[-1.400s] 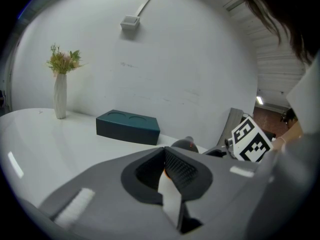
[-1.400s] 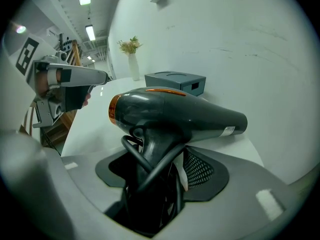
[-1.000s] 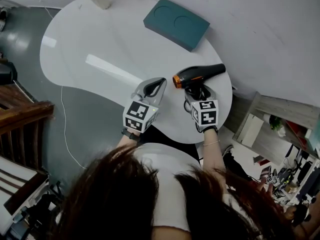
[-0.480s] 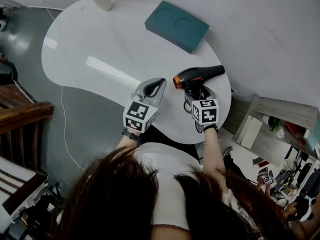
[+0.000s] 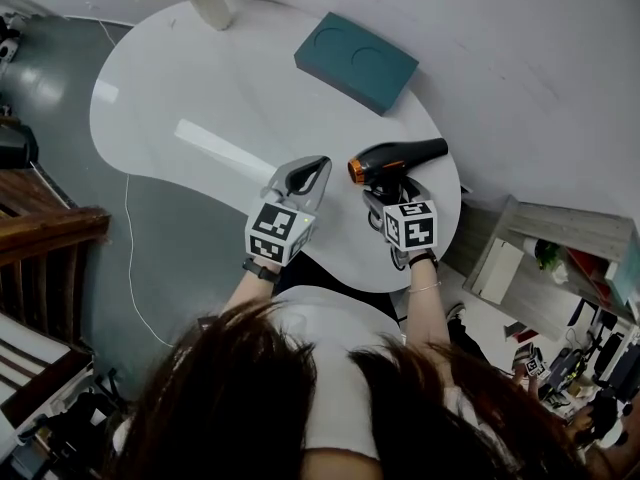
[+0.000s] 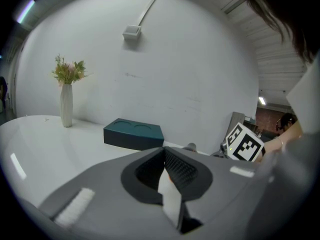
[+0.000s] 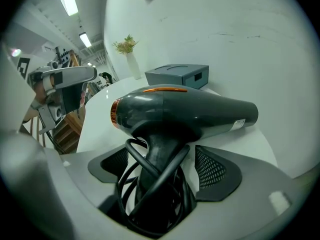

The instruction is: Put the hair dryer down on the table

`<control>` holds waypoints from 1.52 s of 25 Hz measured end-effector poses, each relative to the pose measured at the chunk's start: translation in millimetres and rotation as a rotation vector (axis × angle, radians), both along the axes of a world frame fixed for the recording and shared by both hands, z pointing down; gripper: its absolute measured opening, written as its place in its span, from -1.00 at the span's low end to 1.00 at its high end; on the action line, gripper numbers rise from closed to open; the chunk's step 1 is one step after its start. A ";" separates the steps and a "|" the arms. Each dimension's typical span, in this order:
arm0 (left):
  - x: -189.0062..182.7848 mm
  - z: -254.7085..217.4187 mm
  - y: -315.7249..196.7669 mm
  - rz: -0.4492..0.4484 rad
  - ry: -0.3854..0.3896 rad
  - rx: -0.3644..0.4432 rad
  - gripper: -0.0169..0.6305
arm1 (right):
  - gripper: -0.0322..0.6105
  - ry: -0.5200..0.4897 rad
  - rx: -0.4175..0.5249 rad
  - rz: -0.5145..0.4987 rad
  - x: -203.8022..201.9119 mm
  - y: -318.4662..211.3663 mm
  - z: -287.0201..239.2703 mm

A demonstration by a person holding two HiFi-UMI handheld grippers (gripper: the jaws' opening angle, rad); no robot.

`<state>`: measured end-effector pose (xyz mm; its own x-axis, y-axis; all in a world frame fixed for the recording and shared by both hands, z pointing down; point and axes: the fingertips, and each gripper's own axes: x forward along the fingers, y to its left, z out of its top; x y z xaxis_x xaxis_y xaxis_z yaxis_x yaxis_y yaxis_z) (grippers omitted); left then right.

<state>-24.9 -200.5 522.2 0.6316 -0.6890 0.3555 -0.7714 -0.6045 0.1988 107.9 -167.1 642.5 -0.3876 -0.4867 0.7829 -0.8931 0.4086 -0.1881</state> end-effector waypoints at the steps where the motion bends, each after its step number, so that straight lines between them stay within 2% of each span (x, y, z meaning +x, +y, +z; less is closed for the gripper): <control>1: -0.1 -0.9 -0.3 -0.001 0.001 0.002 -0.77 | 0.31 -0.003 0.001 0.001 -0.6 -0.3 -1.4; 10: -0.5 -14.0 -2.7 -0.004 0.004 0.028 -0.77 | 0.33 -0.005 0.047 0.009 4.3 -0.8 -21.6; 19: 6.0 -41.7 -7.8 -0.004 0.011 0.081 -0.77 | 0.33 -0.008 0.134 0.005 9.7 -7.7 -66.0; 25: 11.8 -66.7 -10.8 0.008 0.018 0.132 -0.77 | 0.33 -0.030 0.253 0.013 14.1 -18.7 -116.7; 38: 21.7 -129.5 -16.4 0.028 0.041 0.251 -0.77 | 0.31 -0.111 0.594 0.050 30.0 -40.6 -247.9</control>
